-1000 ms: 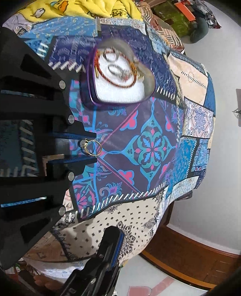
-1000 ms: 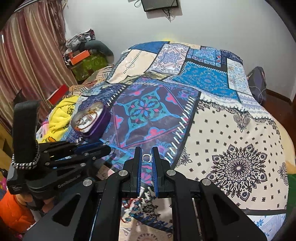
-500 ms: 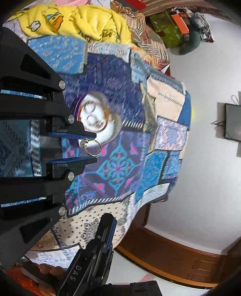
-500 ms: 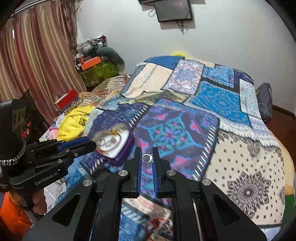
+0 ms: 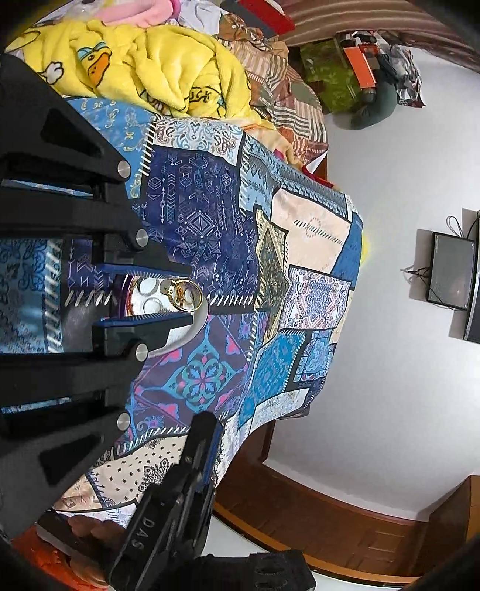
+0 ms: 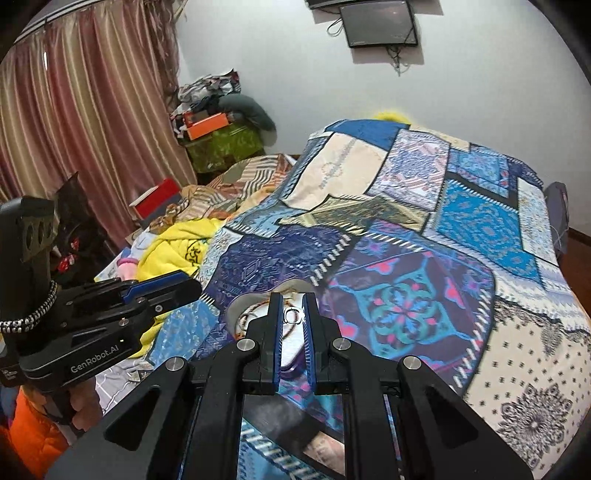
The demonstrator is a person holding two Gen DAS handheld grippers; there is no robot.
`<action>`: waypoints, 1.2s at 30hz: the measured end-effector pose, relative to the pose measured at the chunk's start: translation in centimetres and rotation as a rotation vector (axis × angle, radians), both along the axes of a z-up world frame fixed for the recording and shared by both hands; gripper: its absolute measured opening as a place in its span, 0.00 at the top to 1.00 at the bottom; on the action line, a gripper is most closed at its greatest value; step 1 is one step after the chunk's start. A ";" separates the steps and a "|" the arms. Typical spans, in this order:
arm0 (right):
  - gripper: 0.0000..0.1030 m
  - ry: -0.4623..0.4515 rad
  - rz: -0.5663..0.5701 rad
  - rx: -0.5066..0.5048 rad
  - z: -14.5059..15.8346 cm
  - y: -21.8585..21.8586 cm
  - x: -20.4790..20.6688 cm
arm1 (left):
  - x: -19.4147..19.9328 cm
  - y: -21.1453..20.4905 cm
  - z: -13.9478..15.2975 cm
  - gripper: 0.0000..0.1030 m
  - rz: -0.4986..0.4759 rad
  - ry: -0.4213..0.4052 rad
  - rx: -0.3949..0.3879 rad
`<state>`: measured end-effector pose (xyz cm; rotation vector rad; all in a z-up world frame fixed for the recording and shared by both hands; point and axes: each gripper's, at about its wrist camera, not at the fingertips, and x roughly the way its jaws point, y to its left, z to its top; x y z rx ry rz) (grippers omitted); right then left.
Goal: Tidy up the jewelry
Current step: 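Lower the gold ring into the tin with the left tool while the right tool releases the silver ring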
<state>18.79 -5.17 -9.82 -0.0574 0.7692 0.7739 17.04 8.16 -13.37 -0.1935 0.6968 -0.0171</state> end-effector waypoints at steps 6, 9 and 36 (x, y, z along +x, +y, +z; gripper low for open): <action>0.91 0.048 0.035 -0.036 -2.2 2.0 0.5 | 1.1 0.9 -1.8 0.84 -0.014 0.032 -0.044; 0.91 0.075 0.044 -0.054 -3.3 2.5 0.7 | 1.9 1.0 -2.8 0.84 -0.031 0.057 -0.070; 0.76 0.057 0.057 -0.158 -4.8 4.0 0.8 | 3.8 1.5 -4.0 0.84 -0.071 0.095 -0.085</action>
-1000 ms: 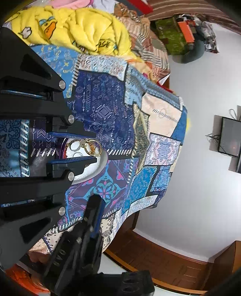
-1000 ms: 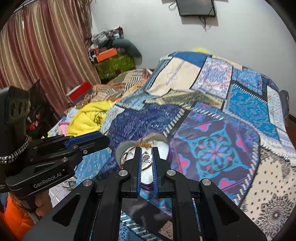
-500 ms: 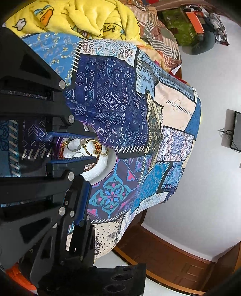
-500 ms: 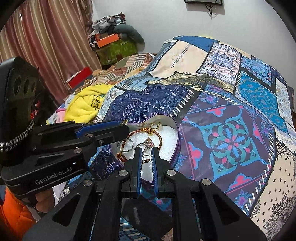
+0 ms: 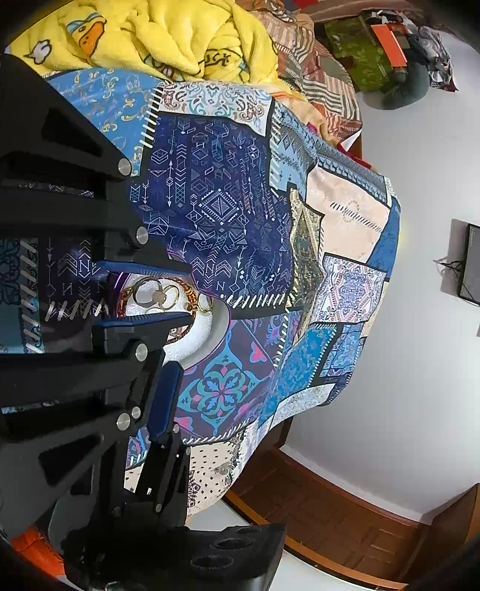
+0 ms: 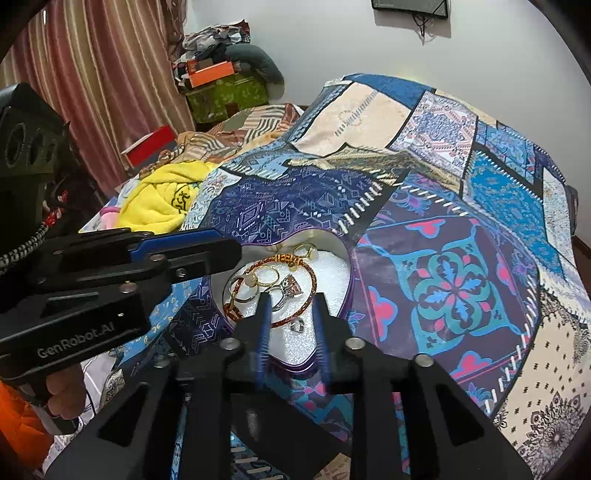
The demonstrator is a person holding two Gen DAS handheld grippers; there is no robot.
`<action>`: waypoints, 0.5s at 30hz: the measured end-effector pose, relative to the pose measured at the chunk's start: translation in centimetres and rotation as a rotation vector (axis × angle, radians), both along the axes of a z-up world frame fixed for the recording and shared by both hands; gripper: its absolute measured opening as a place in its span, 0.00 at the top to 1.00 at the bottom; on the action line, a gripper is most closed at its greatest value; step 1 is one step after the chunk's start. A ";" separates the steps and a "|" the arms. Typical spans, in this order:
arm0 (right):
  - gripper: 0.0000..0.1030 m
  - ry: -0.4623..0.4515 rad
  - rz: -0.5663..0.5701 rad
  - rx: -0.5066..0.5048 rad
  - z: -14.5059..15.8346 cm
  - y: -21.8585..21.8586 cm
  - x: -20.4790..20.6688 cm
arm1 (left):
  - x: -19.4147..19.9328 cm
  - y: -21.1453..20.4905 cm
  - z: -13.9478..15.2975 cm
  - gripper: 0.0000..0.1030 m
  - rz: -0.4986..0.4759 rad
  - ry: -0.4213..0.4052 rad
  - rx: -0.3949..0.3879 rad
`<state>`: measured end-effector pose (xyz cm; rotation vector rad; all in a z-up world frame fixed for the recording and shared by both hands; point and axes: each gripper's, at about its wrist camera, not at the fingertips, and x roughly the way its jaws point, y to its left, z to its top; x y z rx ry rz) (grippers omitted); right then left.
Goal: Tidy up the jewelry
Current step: 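Lower the gold ring into the tin with the left tool while the right tool releases the silver ring, then move both open tools toward the red cord bracelet on the quilt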
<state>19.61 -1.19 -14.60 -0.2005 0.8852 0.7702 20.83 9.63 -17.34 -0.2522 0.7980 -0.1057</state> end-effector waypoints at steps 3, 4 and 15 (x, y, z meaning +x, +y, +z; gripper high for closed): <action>0.76 -0.013 -0.009 0.002 0.6 -0.4 -0.3 | -0.5 0.0 0.7 0.83 0.004 -0.010 0.008; 0.76 -0.016 -0.013 0.004 0.8 -0.6 -0.4 | -0.8 -0.1 0.9 0.83 0.005 -0.012 0.010; 0.76 -0.064 -0.093 0.013 3.7 -4.4 -2.5 | -3.7 -2.0 3.6 0.83 -0.012 -0.033 0.058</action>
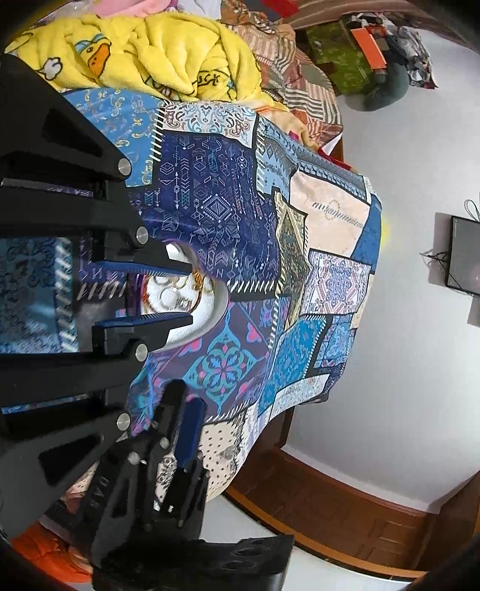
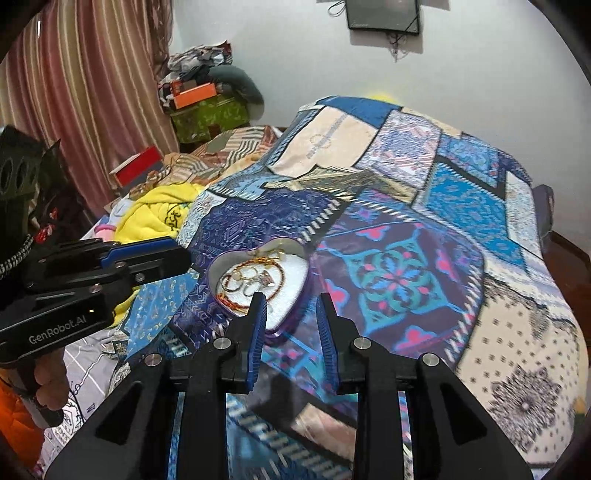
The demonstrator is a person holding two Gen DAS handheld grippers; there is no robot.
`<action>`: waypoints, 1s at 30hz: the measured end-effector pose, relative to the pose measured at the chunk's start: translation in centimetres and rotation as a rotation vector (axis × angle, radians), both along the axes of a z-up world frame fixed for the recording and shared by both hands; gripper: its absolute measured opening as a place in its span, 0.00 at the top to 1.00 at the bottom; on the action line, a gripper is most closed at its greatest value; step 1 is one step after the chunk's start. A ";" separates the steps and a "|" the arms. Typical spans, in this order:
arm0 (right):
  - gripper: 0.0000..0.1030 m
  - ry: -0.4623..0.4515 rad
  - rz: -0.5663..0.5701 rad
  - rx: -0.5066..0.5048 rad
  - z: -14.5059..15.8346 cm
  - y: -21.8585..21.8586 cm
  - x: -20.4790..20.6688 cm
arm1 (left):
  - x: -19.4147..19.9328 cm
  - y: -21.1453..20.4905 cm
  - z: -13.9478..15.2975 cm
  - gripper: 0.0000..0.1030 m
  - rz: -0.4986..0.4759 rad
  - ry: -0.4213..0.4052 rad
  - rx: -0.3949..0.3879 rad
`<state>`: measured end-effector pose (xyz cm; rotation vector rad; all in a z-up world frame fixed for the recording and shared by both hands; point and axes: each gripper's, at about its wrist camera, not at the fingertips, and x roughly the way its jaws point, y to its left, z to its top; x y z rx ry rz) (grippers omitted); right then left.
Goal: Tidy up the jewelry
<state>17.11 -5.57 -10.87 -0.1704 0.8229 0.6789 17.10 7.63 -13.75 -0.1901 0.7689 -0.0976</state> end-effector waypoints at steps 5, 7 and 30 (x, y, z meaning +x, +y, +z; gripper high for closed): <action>0.76 -0.025 -0.069 0.015 1.5 -3.5 -0.9 | -1.5 -1.9 1.1 0.73 -0.029 -0.007 0.016; 0.76 -0.026 -0.100 0.016 1.9 -5.2 -1.1 | -2.0 -3.1 1.3 0.73 -0.054 -0.005 0.024; 0.76 0.185 -0.168 -0.041 -4.9 -12.8 -4.6 | -1.1 -14.8 -7.5 0.71 -0.329 0.245 0.083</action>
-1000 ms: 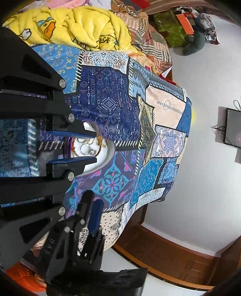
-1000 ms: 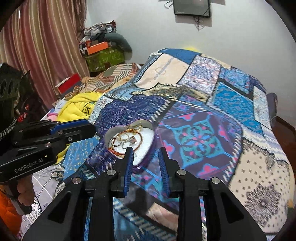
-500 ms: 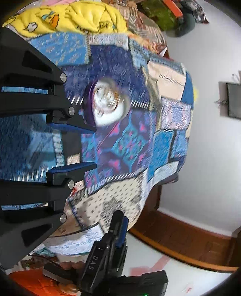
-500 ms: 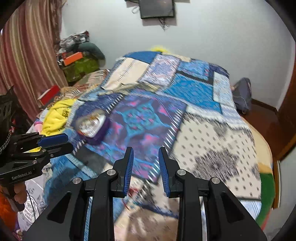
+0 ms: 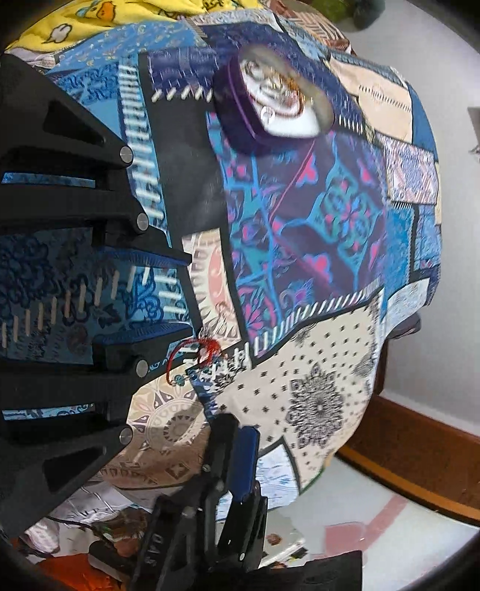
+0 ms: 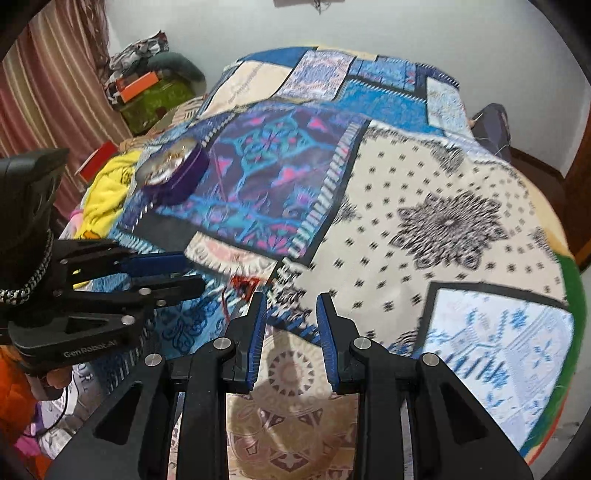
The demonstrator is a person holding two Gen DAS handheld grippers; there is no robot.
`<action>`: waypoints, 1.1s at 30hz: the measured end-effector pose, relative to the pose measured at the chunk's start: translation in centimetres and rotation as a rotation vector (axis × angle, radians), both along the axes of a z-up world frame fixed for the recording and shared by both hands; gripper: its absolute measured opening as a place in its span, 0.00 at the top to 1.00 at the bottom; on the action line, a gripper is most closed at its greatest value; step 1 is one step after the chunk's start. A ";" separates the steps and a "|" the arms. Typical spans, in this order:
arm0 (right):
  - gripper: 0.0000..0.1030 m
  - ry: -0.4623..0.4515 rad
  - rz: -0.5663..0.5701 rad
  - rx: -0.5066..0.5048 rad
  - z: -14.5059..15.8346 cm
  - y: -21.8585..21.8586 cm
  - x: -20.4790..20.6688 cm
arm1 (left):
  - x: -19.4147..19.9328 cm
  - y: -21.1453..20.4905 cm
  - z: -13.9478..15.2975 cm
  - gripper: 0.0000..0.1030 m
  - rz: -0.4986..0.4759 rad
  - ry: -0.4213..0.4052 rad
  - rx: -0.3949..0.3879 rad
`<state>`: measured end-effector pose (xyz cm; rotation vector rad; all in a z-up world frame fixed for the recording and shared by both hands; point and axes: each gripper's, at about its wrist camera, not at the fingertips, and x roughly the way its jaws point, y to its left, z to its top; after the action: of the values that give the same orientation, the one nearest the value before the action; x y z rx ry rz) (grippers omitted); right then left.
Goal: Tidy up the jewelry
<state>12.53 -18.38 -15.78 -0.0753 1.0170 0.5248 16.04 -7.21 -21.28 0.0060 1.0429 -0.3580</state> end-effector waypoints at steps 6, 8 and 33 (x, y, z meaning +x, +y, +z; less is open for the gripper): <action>0.76 0.020 0.024 0.007 -0.8 0.3 0.0 | 0.0 -0.8 -0.1 0.71 -0.027 0.013 -0.043; 0.76 0.021 0.026 0.012 -0.9 0.2 0.1 | -0.1 -1.0 0.0 0.71 -0.029 0.009 -0.053; 0.76 0.015 0.029 0.053 -0.3 0.4 0.6 | -1.7 0.3 4.2 1.00 0.015 -0.109 -0.086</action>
<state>13.13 -17.94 -16.12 -0.0386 1.0171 0.5792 14.38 -6.91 -17.05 -0.0584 0.9183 -0.3847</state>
